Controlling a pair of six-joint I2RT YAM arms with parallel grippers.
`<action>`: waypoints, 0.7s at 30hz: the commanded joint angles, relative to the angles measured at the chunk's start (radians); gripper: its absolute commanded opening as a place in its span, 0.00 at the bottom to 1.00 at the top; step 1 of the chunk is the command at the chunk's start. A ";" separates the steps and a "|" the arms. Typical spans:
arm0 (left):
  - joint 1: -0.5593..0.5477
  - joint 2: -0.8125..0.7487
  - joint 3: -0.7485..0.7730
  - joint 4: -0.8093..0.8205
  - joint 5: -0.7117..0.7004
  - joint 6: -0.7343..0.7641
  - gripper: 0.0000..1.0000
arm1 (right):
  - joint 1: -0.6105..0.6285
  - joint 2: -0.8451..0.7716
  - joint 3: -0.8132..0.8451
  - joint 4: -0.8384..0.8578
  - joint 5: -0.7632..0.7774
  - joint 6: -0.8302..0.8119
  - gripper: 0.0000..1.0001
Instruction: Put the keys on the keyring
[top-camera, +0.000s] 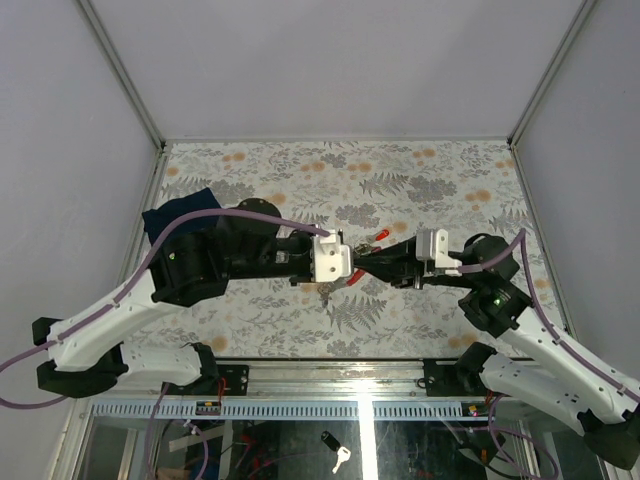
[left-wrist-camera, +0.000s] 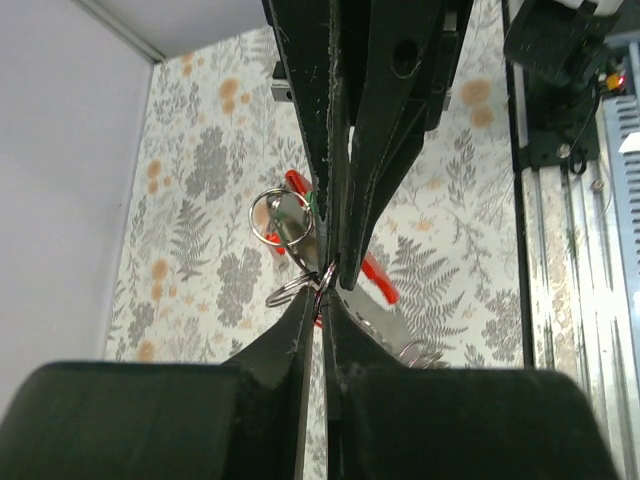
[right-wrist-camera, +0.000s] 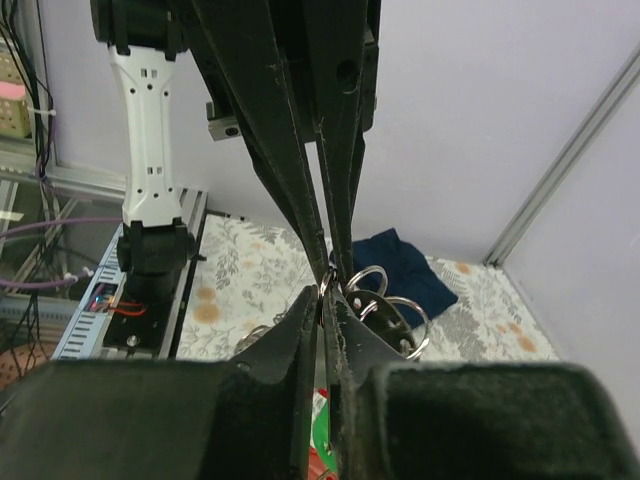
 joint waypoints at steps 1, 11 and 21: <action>-0.004 0.056 0.101 -0.077 -0.049 0.055 0.00 | 0.006 0.023 0.069 -0.094 0.024 -0.069 0.09; -0.029 0.183 0.265 -0.269 -0.123 0.088 0.00 | 0.006 0.058 0.084 -0.152 0.051 -0.092 0.07; -0.075 0.289 0.396 -0.413 -0.200 0.091 0.00 | 0.006 0.075 0.062 -0.112 0.053 -0.063 0.07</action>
